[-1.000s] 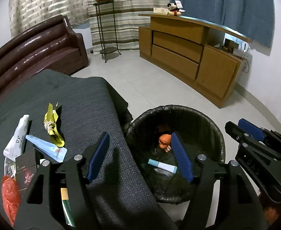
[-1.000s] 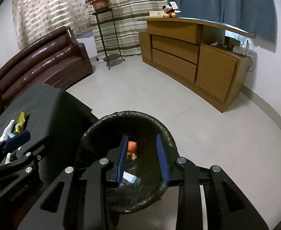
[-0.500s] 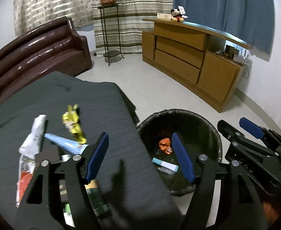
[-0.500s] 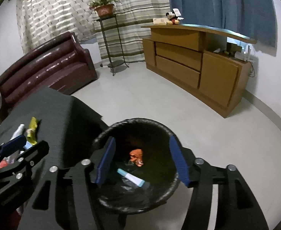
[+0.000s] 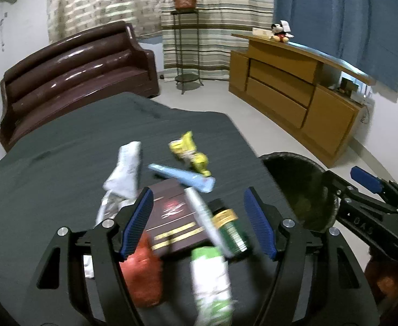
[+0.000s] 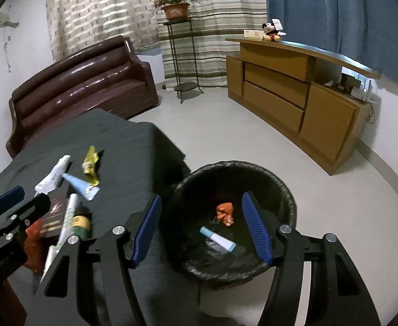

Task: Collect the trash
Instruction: 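Return both tools to the table while the right tool grasps the white-green packet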

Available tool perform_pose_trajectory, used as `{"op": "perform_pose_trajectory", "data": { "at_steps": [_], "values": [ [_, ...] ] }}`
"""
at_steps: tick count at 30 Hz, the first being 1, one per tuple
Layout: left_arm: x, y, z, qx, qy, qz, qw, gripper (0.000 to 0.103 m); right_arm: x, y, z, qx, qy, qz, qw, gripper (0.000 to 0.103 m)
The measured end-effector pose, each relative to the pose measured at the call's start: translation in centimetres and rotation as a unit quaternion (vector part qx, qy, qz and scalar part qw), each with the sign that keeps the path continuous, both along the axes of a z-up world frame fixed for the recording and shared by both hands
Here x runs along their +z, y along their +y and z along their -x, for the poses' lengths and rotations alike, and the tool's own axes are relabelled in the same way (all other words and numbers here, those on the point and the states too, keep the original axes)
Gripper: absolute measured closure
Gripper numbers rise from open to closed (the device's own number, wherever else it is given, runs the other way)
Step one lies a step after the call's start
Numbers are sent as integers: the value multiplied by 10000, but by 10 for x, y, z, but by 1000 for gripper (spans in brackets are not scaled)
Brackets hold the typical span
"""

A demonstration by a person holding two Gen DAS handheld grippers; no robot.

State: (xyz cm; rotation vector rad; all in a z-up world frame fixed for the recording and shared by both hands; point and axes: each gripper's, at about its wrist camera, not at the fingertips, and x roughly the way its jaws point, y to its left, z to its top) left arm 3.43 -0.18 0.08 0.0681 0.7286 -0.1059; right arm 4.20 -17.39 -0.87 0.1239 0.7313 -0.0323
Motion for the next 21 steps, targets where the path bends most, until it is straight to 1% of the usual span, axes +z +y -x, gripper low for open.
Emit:
{"op": "perform_pose_trajectory", "data": {
  "at_steps": [3,10,21],
  "values": [
    [2,20,10,102,-14,31,9999,30,1,16,9,32,17,-23,10000,42],
    [3,51,31,242,-94,-68,9996,30,2,55,33,215,8,-46,9998,42],
    [-10,98,51,468,12,-127,9988,30,2,103,54,475,7,28,9989,42]
  ]
}}
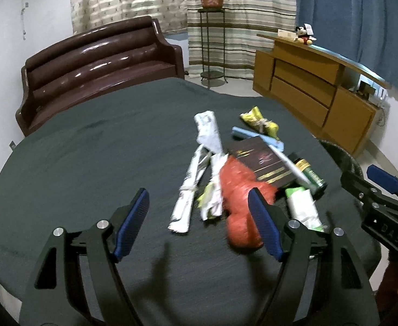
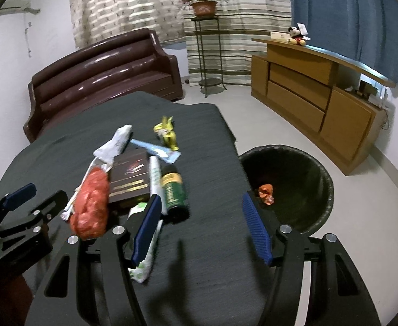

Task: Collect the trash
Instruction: 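Return both tools to the table while the right tool grasps the white-green packet, then close the left tool on the red plastic bag and lift it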

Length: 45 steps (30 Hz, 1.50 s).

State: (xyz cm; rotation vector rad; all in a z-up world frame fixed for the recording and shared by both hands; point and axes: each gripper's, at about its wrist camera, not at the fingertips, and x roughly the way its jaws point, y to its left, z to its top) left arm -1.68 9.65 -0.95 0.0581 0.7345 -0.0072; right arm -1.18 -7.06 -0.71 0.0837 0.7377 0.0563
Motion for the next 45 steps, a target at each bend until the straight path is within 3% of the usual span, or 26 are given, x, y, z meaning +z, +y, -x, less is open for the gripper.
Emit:
{"op": "perform_pose_trajectory", "data": {
  "at_steps": [16,21,25,33,45],
  "values": [
    [-15,37,10,192,147,59,9997,30,-26,49,7,410,403,248,9980,42],
    [-18,35,10,161,199,53,9997,30,-33,55,7,548,523,236,9968,54],
    [-21,33,10,155,248,53,9996,30,-33,60,10,692,501,214,9961,69],
    [-21,30,11,151,252,74,9995,30,-29,65,15,761,451,168,9959,72],
    [-11,14,12,89,205,246,9994,30,1,48,20,711,-62,203,9972,72]
  ]
}}
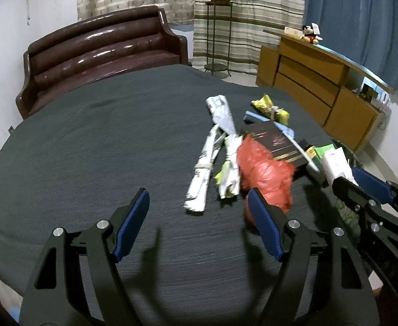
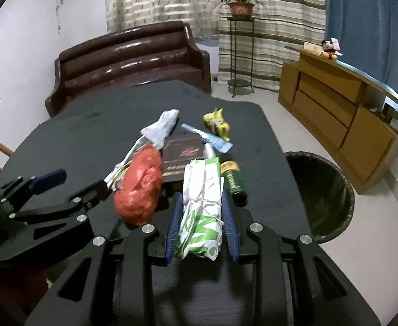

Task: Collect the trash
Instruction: 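Close the left tool on the red plastic bag and lift it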

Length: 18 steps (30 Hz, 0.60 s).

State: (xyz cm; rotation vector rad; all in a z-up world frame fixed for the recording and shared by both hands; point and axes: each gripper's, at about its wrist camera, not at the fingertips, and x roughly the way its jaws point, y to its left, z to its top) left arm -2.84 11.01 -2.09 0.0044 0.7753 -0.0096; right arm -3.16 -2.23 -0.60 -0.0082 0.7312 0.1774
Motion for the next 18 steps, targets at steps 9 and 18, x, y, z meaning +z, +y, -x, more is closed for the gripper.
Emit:
{"op": "perform_pose_trajectory", "data": {
  "at_steps": [9,18],
  "values": [
    [0,-32,-11,-255,48,61,9996,30,4,-41,-13,-278,-79,-32,9996,72],
    [-10,-55,-24,-258,160,-85,9995,39,-6,-76,-32,-372,49,-57,9993,72]
  ]
}}
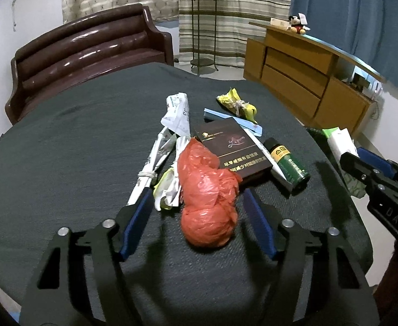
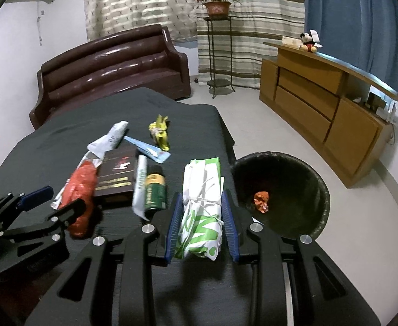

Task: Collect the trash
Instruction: 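Close the left tool on the red plastic bag and lift it, then move both tools over the bin and open them to drop the bag and packet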

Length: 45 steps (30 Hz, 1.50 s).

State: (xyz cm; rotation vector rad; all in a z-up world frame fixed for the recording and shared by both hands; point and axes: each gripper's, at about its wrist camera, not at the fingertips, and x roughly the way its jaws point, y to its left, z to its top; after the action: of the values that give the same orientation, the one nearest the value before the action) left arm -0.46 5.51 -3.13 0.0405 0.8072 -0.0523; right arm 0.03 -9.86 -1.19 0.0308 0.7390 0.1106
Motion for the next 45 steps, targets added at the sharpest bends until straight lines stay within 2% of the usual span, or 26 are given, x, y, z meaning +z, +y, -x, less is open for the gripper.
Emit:
{"op": "perform_pose_trajectory", "data": {
  "at_steps": [2,5,7,10,17,25,34,45],
  "values": [
    [-3,-4,-3,5,37,-42,10000,43,-4,-5,-1,14,36,-18,10000,72],
    [-7,-8,-6,-1,117,-116,9999,53,-8,-8,-3,55,76,-18,10000,72],
    [-10,-11,-8,-12,153,-147,9998,65,-9,-10,-3,89,74,10,9999,72],
    [-10,-12,-7,-18,110,-189,9998,67,-10,-15,-4,96,85,-22,9999,72],
    [-3,-5,2,-41,64,-52,10000,69,-12,-21,-6,92,100,-61,9999,72],
    [26,-16,10,-246,-275,89,9993,69,-6,-39,-12,-34,-24,-72,10000,72],
    [37,-65,-17,-699,-435,246,9963,69,2,-70,-27,-319,-155,-39,9994,72],
    [19,-137,-60,-1119,-309,172,9931,69,-7,-107,-47,-650,-93,-93,9978,72]
  ]
}}
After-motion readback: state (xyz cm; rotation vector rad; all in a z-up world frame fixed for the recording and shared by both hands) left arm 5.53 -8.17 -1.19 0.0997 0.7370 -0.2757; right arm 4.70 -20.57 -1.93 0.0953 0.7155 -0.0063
